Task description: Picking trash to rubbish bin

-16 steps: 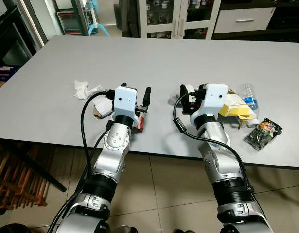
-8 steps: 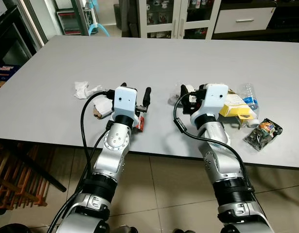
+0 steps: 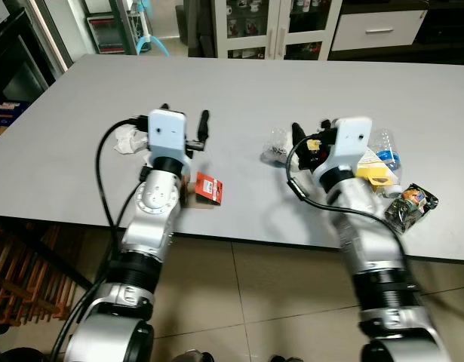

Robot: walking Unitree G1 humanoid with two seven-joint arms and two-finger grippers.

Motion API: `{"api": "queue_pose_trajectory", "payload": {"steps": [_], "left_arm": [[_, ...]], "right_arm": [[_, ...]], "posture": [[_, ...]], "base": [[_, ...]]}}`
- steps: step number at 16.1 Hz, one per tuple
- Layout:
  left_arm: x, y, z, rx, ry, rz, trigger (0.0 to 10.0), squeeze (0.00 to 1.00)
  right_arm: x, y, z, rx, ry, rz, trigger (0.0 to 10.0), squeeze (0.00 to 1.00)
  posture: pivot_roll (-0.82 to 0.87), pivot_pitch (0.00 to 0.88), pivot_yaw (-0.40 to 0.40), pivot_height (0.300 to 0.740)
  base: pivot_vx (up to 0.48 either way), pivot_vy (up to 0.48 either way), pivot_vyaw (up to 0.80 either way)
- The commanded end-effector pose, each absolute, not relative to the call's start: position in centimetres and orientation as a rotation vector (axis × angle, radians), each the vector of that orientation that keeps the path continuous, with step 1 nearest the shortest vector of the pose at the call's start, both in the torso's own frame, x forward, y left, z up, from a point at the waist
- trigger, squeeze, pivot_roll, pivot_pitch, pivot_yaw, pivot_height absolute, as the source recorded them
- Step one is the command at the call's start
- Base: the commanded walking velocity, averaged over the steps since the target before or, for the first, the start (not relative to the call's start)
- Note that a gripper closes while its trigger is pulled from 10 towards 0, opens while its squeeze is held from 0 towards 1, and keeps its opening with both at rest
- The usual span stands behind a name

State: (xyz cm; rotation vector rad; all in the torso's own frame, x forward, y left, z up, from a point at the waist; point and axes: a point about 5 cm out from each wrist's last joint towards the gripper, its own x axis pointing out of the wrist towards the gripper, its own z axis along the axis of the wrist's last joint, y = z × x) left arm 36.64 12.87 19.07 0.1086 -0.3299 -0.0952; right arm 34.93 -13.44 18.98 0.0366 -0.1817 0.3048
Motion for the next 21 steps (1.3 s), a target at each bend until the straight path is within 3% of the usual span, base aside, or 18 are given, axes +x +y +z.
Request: {"api": "queue_pose_trajectory", "payload": {"steps": [1,4,9,11,15,17,18,19,21], "left_arm": [[36.8,13.1,18.9,0.111,-0.313,-0.094,10.0,0.00],[36.9,13.8,18.7,0.100,-0.294,-0.081,10.0,0.00],[37.5,17.0,18.7,0.054,-0.231,-0.067,10.0,0.00],[37.6,19.3,18.6,-0.108,-0.173,-0.096,10.0,0.00],[37.4,22.7,20.3,-0.262,-0.176,-0.189,10.0,0.00],[37.1,24.8,20.9,-0.229,-0.150,-0.212,10.0,0.00],[36.7,24.6,19.2,-0.122,-0.026,-0.300,10.0,1.00],[36.6,24.4,18.9,-0.110,-0.005,-0.324,10.0,1.00],[35.6,21.7,16.1,-0.060,0.140,-0.497,10.0,1.00]], "right_arm": [[34.5,-12.6,19.0,0.035,-0.173,0.391,10.0,0.00],[32.7,-11.3,18.1,-0.022,-0.124,0.619,10.0,0.00],[31.9,-10.8,18.0,0.002,-0.103,0.686,10.0,0.00],[31.6,-10.8,17.9,0.003,-0.094,0.712,10.0,0.00],[31.4,-10.8,17.7,0.001,-0.081,0.714,10.0,0.00],[31.3,-10.8,17.5,0.003,-0.074,0.715,10.0,0.00],[31.3,-10.5,17.2,0.007,-0.065,0.717,10.0,0.00],[31.3,-10.5,17.1,0.008,-0.063,0.717,10.0,0.00],[31.3,-10.1,16.9,0.007,-0.055,0.725,10.0,0.00]], "posture": [[-0.05,0.087,0.052,0.740],[-0.05,0.091,0.049,0.740],[-0.05,0.097,0.053,0.740],[-0.05,0.100,0.053,0.740],[-0.05,0.101,0.057,0.740],[-0.04,0.098,0.061,0.740],[-0.03,0.092,0.064,0.740],[-0.03,0.092,0.064,0.740],[-0.03,0.083,0.065,0.740]], "base": [[0.000,0.000,0.00],[0.000,0.000,0.00],[0.000,0.000,0.00],[0.000,0.000,0.00],[0.000,0.000,0.00],[0.000,0.000,0.00],[0.000,0.000,0.00],[0.000,0.000,0.00],[0.000,0.000,0.00]]}}
